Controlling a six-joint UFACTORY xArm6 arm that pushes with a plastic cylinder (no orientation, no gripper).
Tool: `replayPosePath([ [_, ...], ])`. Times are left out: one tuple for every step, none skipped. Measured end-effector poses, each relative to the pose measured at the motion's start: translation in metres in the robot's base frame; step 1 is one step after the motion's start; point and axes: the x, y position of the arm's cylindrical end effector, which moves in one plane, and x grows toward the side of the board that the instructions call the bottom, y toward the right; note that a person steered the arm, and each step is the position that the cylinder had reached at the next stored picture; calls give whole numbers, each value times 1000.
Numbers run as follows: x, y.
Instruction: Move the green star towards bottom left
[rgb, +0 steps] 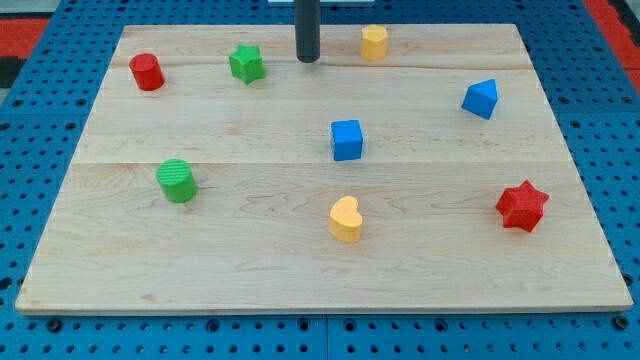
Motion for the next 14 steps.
replayPosePath([
  [1, -22],
  [-8, -41],
  [18, -62],
  [48, -97],
  [38, -97],
  [35, -133],
  [62, -154],
  [107, -175],
  [134, -190],
  [118, -190],
  [133, -195],
  [157, -206],
  [148, -206],
  [140, -225],
])
